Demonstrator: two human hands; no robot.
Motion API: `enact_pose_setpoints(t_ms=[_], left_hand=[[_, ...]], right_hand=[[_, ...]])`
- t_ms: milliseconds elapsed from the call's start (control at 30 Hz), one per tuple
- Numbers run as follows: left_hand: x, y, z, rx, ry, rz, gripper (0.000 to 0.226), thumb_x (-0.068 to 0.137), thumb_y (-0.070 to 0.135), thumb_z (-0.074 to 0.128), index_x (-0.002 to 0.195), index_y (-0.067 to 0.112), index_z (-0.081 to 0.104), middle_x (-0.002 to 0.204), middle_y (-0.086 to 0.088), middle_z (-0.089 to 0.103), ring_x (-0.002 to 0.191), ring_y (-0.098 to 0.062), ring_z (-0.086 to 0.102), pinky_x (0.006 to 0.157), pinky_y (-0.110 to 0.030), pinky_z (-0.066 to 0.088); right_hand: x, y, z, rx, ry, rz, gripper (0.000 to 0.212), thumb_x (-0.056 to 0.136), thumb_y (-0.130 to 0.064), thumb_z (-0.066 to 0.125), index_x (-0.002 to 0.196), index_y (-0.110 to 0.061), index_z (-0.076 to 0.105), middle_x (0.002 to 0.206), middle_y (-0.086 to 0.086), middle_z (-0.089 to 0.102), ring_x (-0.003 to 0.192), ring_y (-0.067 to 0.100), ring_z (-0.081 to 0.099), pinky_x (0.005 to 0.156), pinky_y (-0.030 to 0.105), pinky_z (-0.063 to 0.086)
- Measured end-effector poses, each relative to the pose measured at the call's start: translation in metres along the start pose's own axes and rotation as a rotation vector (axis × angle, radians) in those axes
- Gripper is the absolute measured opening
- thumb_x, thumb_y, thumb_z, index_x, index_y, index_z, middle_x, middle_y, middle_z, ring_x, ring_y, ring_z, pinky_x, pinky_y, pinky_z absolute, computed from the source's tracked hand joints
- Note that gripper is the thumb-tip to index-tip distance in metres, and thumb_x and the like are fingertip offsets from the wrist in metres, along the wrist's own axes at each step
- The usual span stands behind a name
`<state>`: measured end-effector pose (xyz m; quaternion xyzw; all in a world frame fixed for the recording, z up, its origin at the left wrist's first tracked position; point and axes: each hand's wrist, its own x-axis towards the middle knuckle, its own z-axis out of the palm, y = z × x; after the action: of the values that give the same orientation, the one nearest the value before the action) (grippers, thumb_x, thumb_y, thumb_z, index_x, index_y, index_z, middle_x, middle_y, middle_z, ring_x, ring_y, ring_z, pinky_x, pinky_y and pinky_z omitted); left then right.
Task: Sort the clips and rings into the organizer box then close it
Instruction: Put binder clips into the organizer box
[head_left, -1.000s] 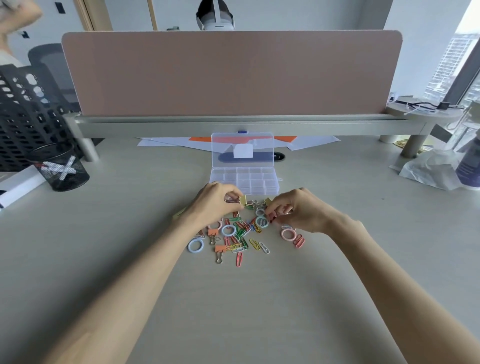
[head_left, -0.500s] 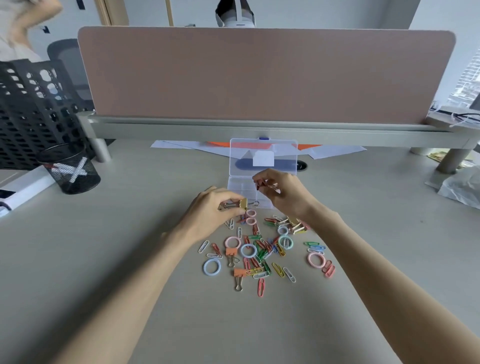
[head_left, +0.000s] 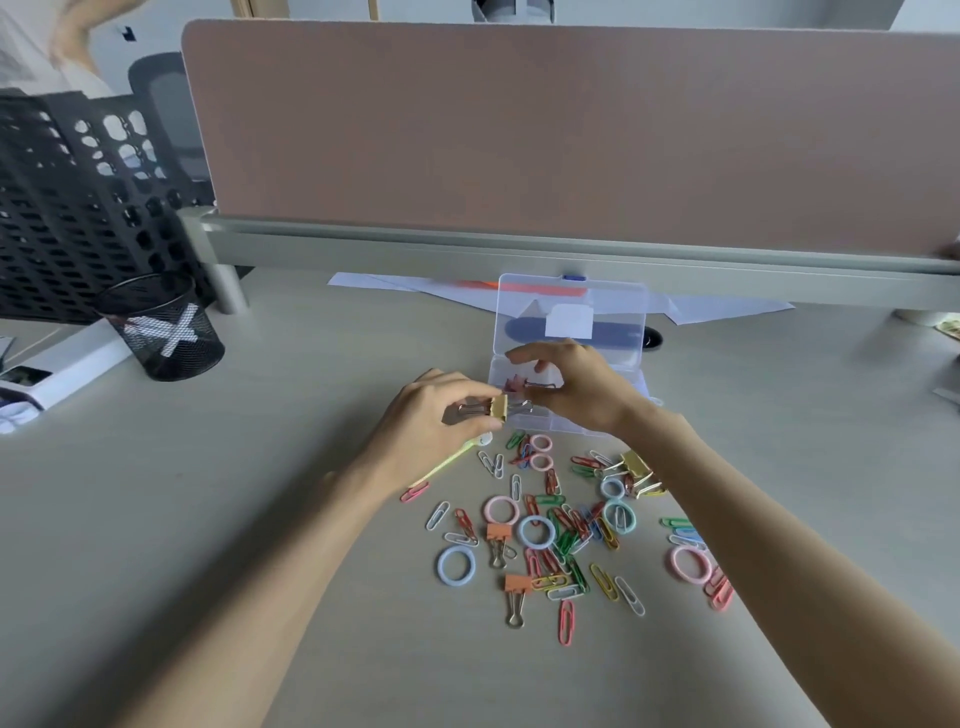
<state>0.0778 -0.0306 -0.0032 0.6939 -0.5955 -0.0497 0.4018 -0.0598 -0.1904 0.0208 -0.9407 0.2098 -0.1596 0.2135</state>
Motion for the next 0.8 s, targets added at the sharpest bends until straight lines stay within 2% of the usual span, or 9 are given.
enact_pose_setpoints(t_ms=[133,233,300,467,567,667,800], left_hand=[[0.009,0.001,-0.001,0.017,0.005,-0.047,0.027,0.081,0.031,0.072,0.107,0.028,0.070,0.091,0.023,0.062,0.097,-0.005,0.052,0.083,-0.020,0.041],[0.020,0.006,0.000,0.030,0.000,-0.057,0.027,0.082,0.030,0.071,0.108,0.026,0.069,0.095,0.016,0.064,0.097,-0.007,0.052,0.082,-0.022,0.042],[0.030,0.008,0.001,0.050,-0.016,-0.056,0.027,0.083,0.029,0.070,0.109,0.024,0.069,0.099,0.012,0.066,0.097,-0.008,0.052,0.082,-0.024,0.042],[0.040,0.005,0.001,0.110,-0.022,-0.079,0.027,0.085,0.027,0.069,0.112,0.023,0.068,0.103,0.008,0.067,0.097,-0.009,0.049,0.079,-0.022,0.036],[0.034,0.005,0.002,0.113,-0.023,-0.082,0.029,0.085,0.026,0.069,0.114,0.021,0.067,0.097,0.013,0.060,0.099,-0.008,0.049,0.076,-0.018,0.034],[0.032,0.001,0.004,0.101,0.006,-0.089,0.030,0.083,0.027,0.071,0.113,0.021,0.068,0.095,0.013,0.064,0.094,-0.005,0.047,0.072,-0.005,0.034],[0.033,-0.005,0.006,0.096,0.017,-0.105,0.028,0.082,0.029,0.071,0.110,0.024,0.069,0.100,0.009,0.069,0.090,-0.003,0.046,0.071,-0.004,0.034]], right_hand=[[-0.009,0.004,-0.005,0.002,0.022,0.007,0.034,0.084,-0.023,0.068,0.118,-0.020,0.063,0.120,-0.005,0.065,0.102,0.017,0.059,0.090,0.034,0.045],[-0.017,0.006,-0.009,0.066,0.072,0.015,0.029,0.086,-0.012,0.062,0.114,-0.018,0.065,0.116,-0.006,0.067,0.097,0.012,0.059,0.083,0.024,0.042],[-0.021,0.005,-0.011,0.112,0.091,0.026,0.024,0.086,-0.010,0.059,0.107,-0.017,0.069,0.107,-0.005,0.070,0.092,0.014,0.062,0.082,0.022,0.044],[-0.019,0.006,-0.010,-0.029,0.084,0.006,0.022,0.089,-0.014,0.056,0.105,-0.018,0.071,0.107,-0.003,0.073,0.088,0.016,0.064,0.076,0.025,0.047],[-0.015,0.005,-0.008,-0.012,0.066,-0.003,0.021,0.089,-0.012,0.057,0.103,-0.016,0.072,0.106,-0.002,0.073,0.089,0.018,0.065,0.079,0.029,0.050],[-0.008,0.004,-0.003,0.068,0.076,0.059,0.018,0.087,-0.010,0.062,0.103,-0.012,0.071,0.103,0.005,0.074,0.092,0.018,0.067,0.078,0.021,0.046],[0.000,0.001,0.000,0.194,0.031,0.150,0.023,0.084,-0.006,0.062,0.106,-0.008,0.068,0.102,0.009,0.073,0.097,0.021,0.067,0.089,0.031,0.052]])
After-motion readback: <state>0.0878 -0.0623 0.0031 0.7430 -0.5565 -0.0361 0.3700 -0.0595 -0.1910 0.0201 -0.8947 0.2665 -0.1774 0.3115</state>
